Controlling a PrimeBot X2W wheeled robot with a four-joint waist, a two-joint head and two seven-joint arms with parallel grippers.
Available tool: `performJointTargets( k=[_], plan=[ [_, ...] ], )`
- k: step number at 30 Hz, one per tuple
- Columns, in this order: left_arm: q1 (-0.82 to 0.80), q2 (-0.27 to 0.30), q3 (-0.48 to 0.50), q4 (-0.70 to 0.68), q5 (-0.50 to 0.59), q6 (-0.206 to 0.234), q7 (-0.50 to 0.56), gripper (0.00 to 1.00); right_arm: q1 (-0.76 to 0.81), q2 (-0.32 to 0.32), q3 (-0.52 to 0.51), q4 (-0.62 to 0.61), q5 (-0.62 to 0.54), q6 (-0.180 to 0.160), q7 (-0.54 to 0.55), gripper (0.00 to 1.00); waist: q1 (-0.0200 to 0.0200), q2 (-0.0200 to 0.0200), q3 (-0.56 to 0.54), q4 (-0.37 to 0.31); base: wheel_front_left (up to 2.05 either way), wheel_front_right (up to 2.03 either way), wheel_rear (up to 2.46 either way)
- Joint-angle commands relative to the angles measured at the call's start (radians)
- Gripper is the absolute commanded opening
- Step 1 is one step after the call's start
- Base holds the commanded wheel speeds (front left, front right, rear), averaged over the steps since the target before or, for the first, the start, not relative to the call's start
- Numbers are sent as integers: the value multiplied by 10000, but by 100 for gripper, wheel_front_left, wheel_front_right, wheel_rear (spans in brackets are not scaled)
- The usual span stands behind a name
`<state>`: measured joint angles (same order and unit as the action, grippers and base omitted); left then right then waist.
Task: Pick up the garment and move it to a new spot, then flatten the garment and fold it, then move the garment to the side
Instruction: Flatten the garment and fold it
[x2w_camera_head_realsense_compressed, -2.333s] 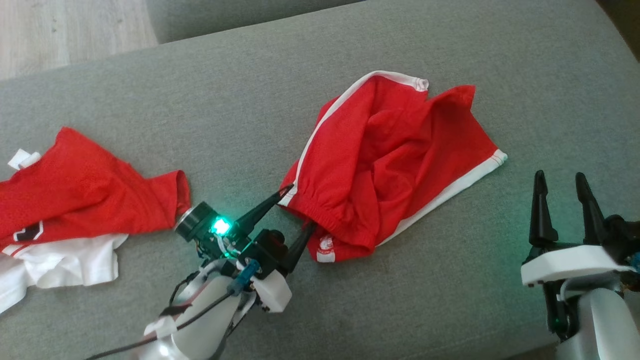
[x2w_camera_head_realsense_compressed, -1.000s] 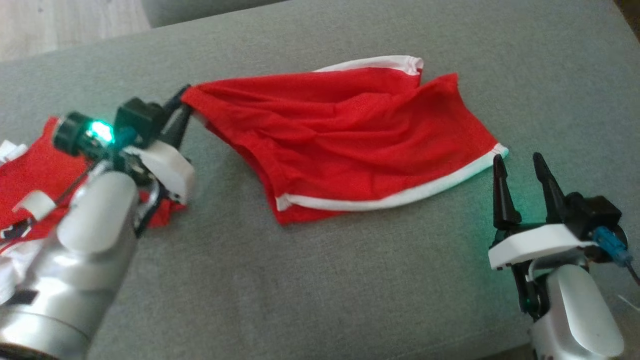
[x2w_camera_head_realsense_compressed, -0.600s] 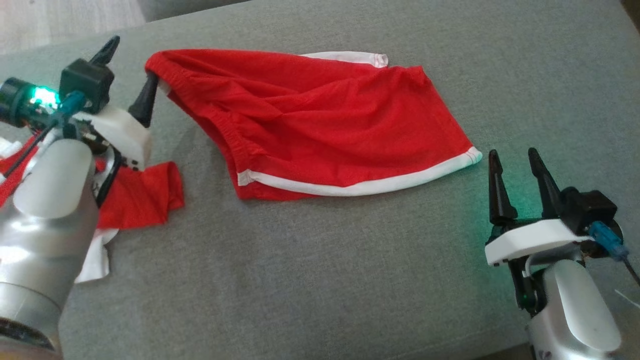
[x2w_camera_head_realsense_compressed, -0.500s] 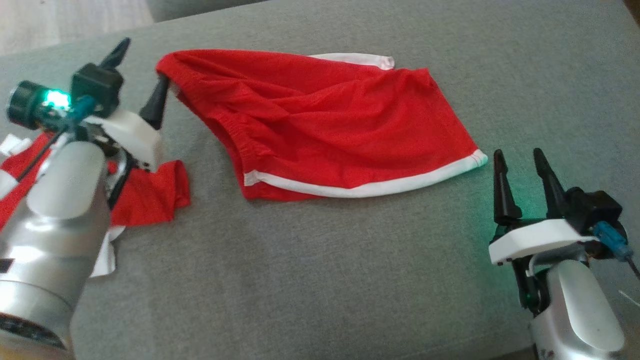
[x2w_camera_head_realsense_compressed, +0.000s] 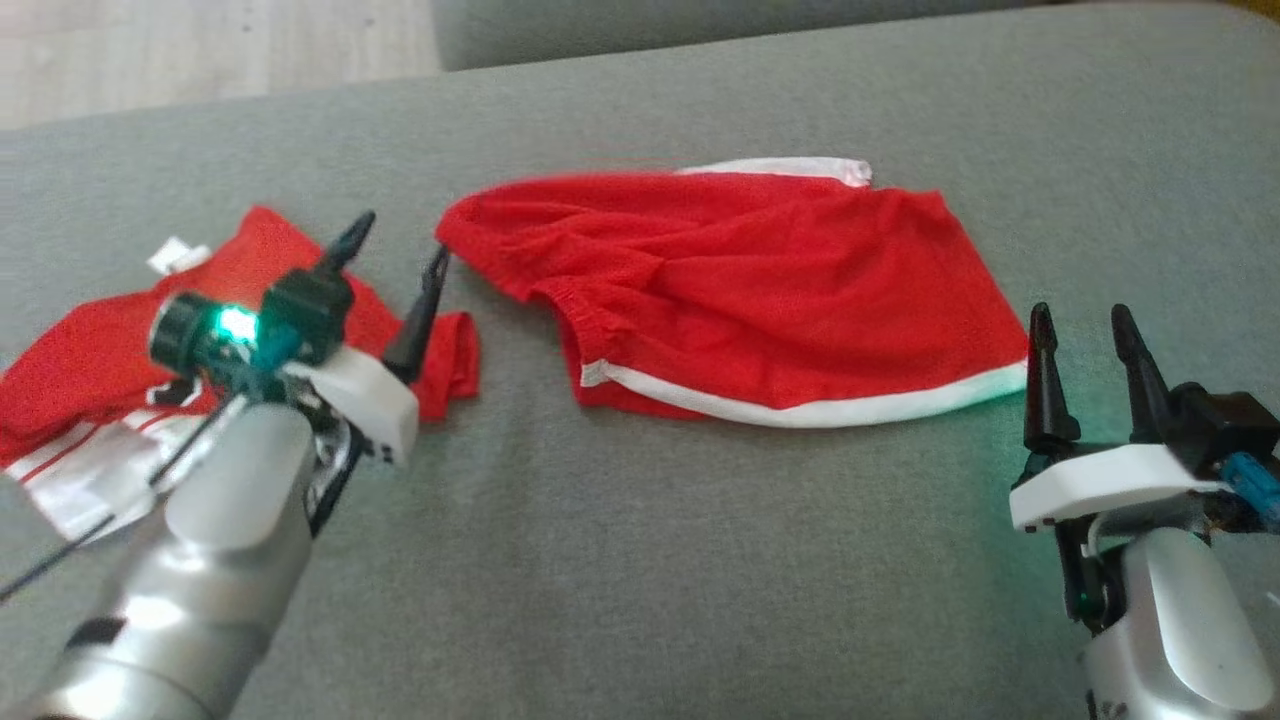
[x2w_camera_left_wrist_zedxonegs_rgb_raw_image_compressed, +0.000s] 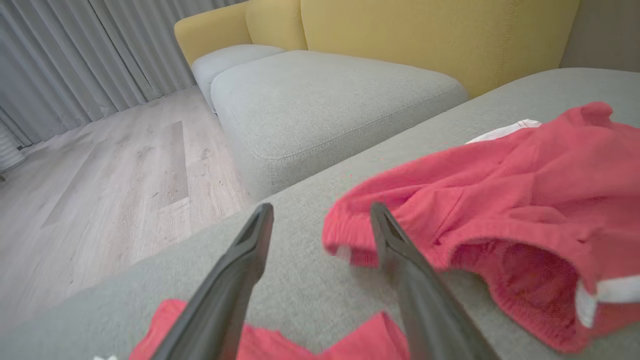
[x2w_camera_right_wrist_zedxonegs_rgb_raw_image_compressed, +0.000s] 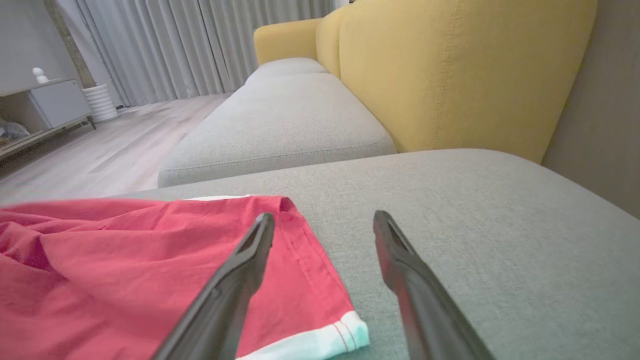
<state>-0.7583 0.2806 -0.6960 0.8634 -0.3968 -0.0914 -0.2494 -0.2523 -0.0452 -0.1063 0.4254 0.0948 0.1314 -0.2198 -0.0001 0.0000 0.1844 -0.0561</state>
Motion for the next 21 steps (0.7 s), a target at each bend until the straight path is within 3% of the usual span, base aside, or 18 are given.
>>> performJointTargets(
  k=[1,6,13,17,21],
  plan=[
    [-255,325,323,-375,-75,94,-108,100,-32,-50,191,-296,-63,-7,-38,100,1,0,-167,221,0,0,0],
    [669,241,482,-1173,-287,612,-116,100,161,-50,203,-298,-18,-7,-57,100,1,0,-383,506,0,0,0],
    [2734,-146,2071,-3896,-914,1930,-121,100,563,-50,138,-407,222,-7,-194,100,1,0,-583,758,0,0,0],
    [4040,-538,2876,-5313,-1044,2179,-122,100,749,-50,90,-502,306,-7,-266,100,1,0,-590,795,0,0,0],
    [4606,-679,3194,-5878,-825,2178,-123,100,771,-50,79,-558,328,-7,-301,100,1,0,-531,770,0,0,0]
  ],
)
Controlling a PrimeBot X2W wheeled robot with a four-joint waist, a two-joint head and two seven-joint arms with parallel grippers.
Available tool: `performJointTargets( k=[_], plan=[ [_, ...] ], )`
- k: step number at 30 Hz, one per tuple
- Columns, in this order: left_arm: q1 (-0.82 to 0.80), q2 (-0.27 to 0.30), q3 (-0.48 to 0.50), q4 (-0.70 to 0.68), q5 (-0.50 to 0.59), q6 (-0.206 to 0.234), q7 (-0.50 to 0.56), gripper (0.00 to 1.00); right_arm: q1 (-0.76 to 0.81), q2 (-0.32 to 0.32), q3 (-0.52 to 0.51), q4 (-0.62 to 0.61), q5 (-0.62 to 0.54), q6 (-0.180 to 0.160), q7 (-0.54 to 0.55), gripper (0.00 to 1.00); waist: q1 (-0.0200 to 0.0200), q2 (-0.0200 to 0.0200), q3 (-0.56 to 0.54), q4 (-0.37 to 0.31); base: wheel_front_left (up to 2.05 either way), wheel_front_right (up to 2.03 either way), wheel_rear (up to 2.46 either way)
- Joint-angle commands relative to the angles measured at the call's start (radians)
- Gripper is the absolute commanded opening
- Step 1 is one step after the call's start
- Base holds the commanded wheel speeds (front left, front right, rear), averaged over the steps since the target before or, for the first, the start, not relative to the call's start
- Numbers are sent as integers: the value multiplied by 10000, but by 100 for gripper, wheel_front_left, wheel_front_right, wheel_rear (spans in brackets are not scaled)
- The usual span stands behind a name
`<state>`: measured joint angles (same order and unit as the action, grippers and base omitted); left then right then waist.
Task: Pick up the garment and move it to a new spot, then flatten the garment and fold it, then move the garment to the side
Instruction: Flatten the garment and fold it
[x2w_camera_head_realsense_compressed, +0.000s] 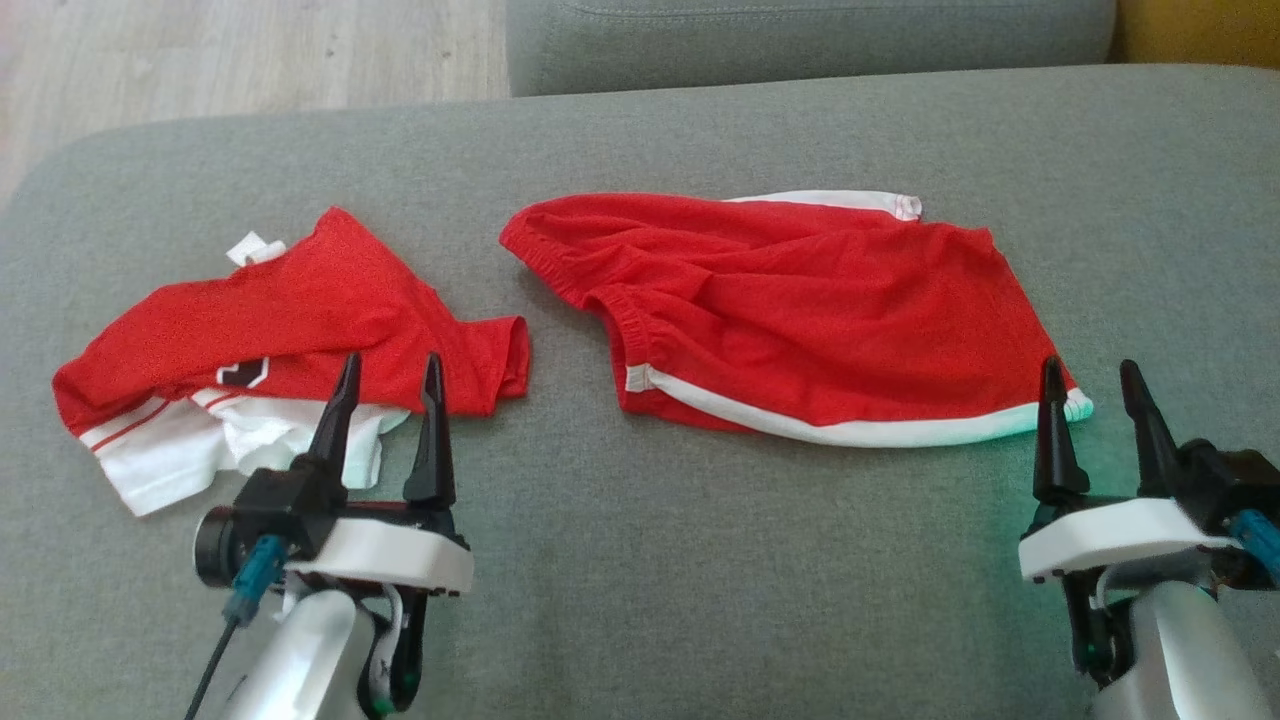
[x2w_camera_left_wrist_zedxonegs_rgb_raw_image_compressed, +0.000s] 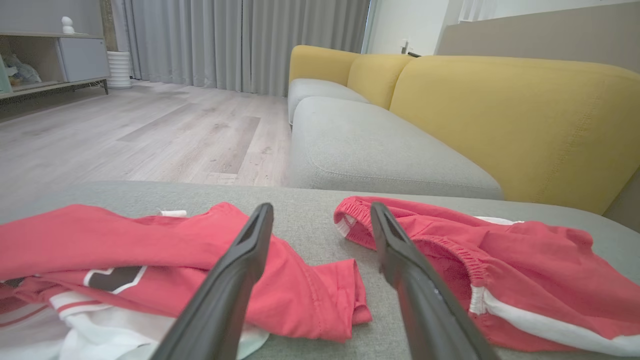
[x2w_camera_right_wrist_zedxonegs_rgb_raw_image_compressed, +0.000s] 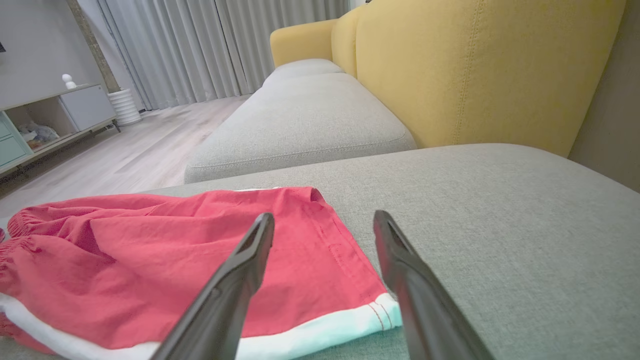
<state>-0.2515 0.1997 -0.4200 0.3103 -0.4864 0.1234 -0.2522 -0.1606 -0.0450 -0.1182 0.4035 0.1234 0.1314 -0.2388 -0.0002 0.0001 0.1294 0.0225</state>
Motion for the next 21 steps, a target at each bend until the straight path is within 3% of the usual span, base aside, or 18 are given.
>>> performJointTargets(
  k=[1,5,12,21],
  plan=[
    [-352,97,466,-422,144,-13,-94,100,-156,-52,211,-358,44,-7,-120,100,2,-1,42,-34,0,0,0],
    [-305,20,403,-453,400,-256,-94,100,-230,-52,288,-463,32,-7,-148,100,2,-1,191,-159,0,0,0],
    [-1023,-104,-566,372,491,-1262,663,100,-362,-52,456,-598,51,-7,-183,100,2,-1,668,-655,0,0,0],
    [-1702,-173,-1134,1476,566,-1780,1292,100,-441,-52,546,-586,92,-7,-212,100,2,-1,1035,-1202,0,0,0]
  ],
)
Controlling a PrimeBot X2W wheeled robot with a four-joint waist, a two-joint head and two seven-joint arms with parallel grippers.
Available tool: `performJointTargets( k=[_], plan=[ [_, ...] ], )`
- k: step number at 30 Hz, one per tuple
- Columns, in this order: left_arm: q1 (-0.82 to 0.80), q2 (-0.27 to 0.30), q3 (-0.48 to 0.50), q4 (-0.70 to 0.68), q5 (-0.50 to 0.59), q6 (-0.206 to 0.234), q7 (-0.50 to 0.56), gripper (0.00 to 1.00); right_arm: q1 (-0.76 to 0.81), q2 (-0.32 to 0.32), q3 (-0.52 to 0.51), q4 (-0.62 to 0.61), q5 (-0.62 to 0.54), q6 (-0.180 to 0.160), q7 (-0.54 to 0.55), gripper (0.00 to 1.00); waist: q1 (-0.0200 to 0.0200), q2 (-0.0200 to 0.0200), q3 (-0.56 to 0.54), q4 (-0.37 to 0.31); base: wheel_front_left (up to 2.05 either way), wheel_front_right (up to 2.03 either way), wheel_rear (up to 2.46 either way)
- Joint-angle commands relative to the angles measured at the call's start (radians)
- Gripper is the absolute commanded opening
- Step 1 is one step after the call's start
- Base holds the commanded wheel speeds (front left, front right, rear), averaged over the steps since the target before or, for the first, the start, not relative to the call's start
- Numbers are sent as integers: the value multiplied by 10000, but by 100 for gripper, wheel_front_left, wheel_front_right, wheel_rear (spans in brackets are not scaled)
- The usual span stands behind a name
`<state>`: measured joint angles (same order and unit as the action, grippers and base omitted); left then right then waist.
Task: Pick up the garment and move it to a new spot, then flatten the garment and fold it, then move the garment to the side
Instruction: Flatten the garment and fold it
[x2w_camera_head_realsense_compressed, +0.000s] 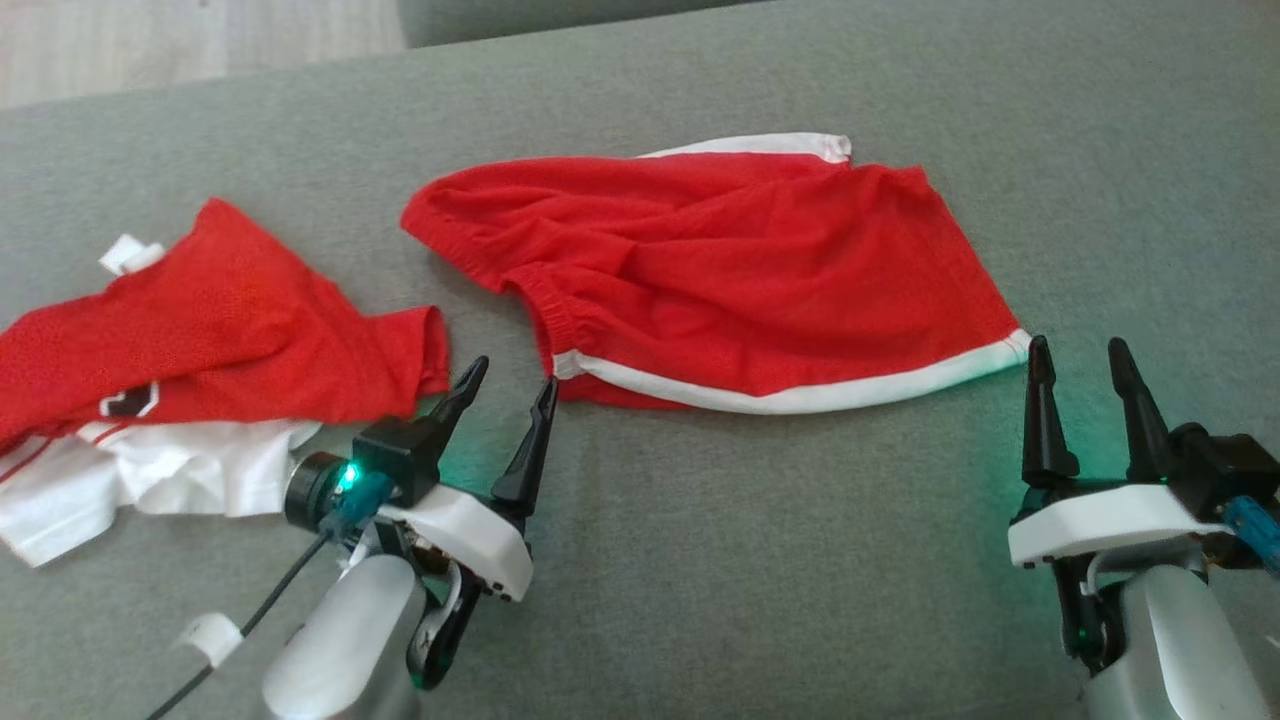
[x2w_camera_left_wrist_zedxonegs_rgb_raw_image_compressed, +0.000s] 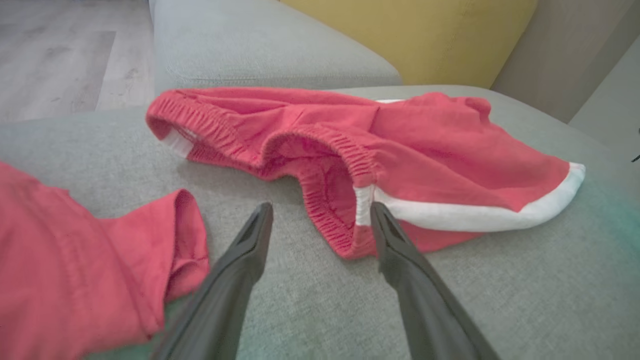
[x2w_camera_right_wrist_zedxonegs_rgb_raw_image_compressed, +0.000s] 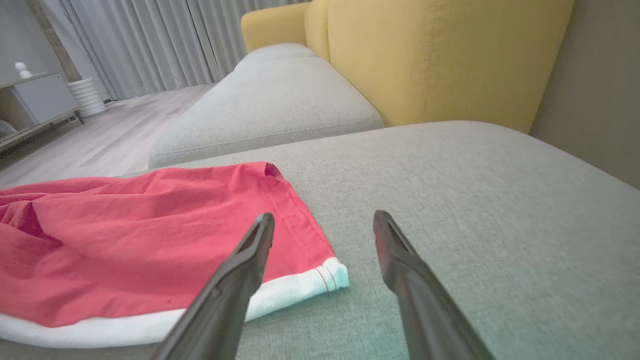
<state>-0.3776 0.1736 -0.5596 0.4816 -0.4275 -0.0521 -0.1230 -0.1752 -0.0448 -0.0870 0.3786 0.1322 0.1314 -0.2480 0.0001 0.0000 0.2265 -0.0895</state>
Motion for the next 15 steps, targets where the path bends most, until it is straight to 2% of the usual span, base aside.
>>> performJointTargets(
  k=[1,15],
  plan=[
    [-501,82,236,-148,-36,-64,27,100,-312,-54,229,-331,9,-7,-122,100,-1,0,89,-134,0,0,0],
    [-1065,118,-63,473,-119,-380,-17,100,-379,-54,304,-281,62,-7,-135,100,-1,0,354,-554,0,0,0]
  ],
)
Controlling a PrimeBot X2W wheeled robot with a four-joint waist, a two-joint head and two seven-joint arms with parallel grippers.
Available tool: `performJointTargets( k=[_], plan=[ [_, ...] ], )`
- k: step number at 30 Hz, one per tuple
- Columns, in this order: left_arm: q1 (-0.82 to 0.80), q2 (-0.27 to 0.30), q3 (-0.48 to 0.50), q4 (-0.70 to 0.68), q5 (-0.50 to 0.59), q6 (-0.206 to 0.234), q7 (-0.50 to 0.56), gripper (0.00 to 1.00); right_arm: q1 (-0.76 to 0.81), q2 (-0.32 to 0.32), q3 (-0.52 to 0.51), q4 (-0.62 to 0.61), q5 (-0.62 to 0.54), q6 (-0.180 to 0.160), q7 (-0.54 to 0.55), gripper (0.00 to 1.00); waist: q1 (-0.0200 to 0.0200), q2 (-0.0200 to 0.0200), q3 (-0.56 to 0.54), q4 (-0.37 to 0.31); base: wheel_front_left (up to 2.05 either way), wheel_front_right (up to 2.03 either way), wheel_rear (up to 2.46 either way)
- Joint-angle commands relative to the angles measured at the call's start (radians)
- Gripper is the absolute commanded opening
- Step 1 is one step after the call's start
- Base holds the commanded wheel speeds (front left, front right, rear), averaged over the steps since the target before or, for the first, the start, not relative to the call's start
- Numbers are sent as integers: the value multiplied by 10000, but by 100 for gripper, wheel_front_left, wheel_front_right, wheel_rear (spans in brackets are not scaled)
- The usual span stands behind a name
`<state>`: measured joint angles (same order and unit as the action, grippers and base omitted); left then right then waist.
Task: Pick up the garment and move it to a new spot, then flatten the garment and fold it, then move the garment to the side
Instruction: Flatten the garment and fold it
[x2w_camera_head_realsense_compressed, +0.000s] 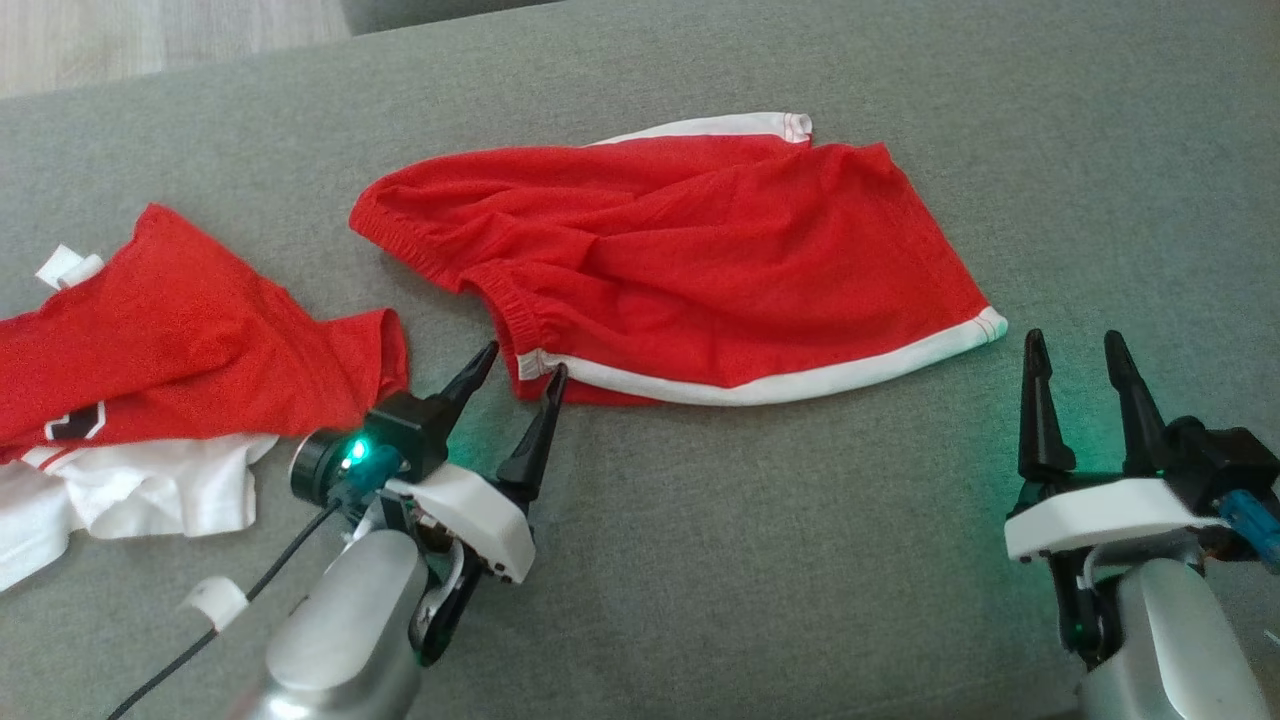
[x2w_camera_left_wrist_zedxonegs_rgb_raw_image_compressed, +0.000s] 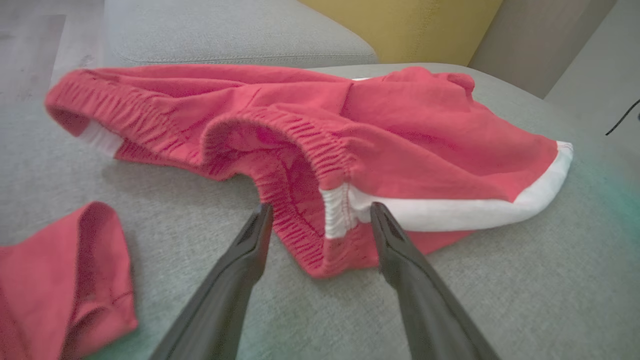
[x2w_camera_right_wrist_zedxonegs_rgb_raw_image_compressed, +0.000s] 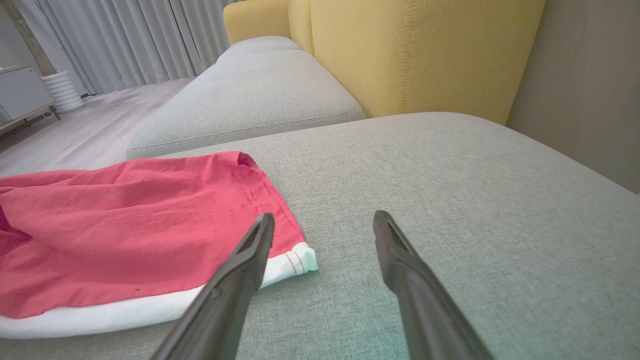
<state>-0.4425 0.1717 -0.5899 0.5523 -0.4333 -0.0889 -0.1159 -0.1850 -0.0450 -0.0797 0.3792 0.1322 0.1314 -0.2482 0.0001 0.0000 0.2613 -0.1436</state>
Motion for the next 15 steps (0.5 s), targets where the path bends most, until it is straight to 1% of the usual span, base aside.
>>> performJointTargets(
  k=[1,2,3,4,5,6,15],
  plan=[
    [-432,143,213,-232,-63,-29,-111,100,-276,-52,224,-281,62,-7,-133,100,-1,0,8,-26,0,0,0],
    [-445,145,189,-234,-69,-46,-139,88,-271,-52,215,-271,60,-7,-133,100,-1,0,5,-35,0,0,0],
    [-454,149,165,-235,-69,-58,-165,52,-267,-52,205,-257,57,-7,-134,100,-1,0,-1,-40,0,0,0],
    [-462,160,130,-242,-51,-69,-201,26,-263,-52,194,-239,52,-7,-134,100,-1,0,-9,-40,0,0,0],
    [-471,175,97,-248,-25,-74,-238,12,-259,-52,182,-219,44,-7,-134,100,-1,0,-22,-34,0,0,0],
    [-479,194,69,-262,10,-74,-291,0,-255,-52,170,-193,33,-7,-134,100,-1,0,-37,-23,0,0,0],
    [-301,376,-44,-682,156,69,-570,0,-311,-52,29,161,-148,-7,-135,100,-1,0,-270,247,0,0,0]
  ],
)
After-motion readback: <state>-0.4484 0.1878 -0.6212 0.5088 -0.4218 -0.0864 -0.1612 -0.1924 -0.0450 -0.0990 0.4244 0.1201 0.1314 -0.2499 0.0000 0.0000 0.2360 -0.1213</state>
